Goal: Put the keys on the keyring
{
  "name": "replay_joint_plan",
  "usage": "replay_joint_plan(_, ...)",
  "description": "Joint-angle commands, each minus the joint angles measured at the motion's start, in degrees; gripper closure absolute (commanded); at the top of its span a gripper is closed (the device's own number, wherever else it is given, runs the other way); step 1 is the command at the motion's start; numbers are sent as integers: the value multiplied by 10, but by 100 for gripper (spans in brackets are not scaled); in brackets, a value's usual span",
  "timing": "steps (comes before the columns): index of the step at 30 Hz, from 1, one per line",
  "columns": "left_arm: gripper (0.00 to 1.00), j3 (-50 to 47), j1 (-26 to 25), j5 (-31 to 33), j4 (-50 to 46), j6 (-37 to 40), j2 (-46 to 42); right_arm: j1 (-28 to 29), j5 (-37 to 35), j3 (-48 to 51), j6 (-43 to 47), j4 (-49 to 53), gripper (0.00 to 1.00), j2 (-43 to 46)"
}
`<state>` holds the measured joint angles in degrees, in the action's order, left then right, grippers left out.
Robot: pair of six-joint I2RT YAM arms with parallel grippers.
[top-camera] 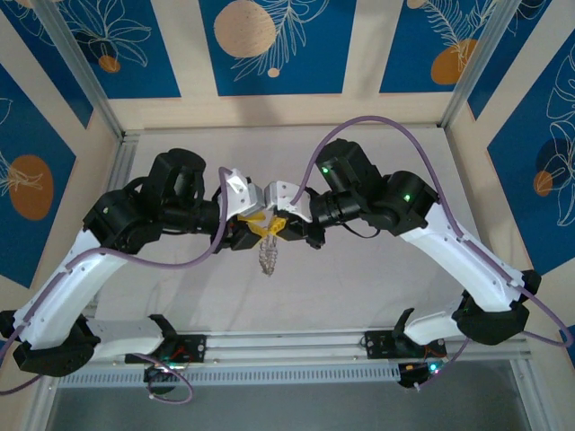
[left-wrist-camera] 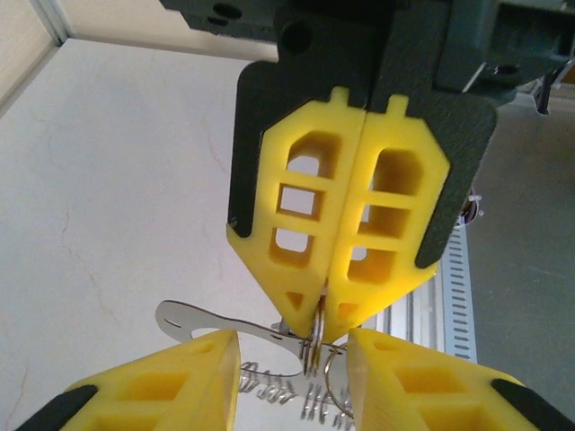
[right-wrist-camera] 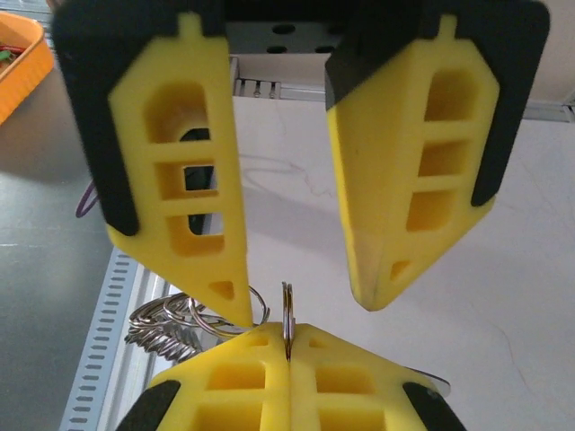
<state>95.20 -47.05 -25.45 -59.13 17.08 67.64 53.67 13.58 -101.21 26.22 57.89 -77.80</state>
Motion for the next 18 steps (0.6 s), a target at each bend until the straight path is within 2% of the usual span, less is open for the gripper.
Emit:
replay_joint_plan(1, 66, -8, -3, -19, 15, 8, -2, 5, 33, -12, 4, -7, 100, 16)
replay_joint_plan(5, 73, -14, -2, -21, 22, 6, -5, 4, 34, -5, 1, -10, 100, 22)
replay_joint_plan(7, 83, -14, -2, -25, 22, 6, -3, 4, 35, -2, 1, -14, 100, 24)
replay_joint_plan(9, 97, -13, -3, -32, 20, 7, 0, 4, 36, 1, 0, -17, 100, 25)
replay_joint_plan(10, 100, -12, -2, -34, 19, 7, 0, 4, 36, 2, 0, -20, 100, 26)
replay_joint_plan(14, 100, -23, -2, -40, 37, 3, -13, 2, 29, 14, -7, -43, 100, 39)
replay_joint_plan(18, 100, -43, -2, -36, 82, -10, -45, -4, 35, 31, -19, -49, 83, 49)
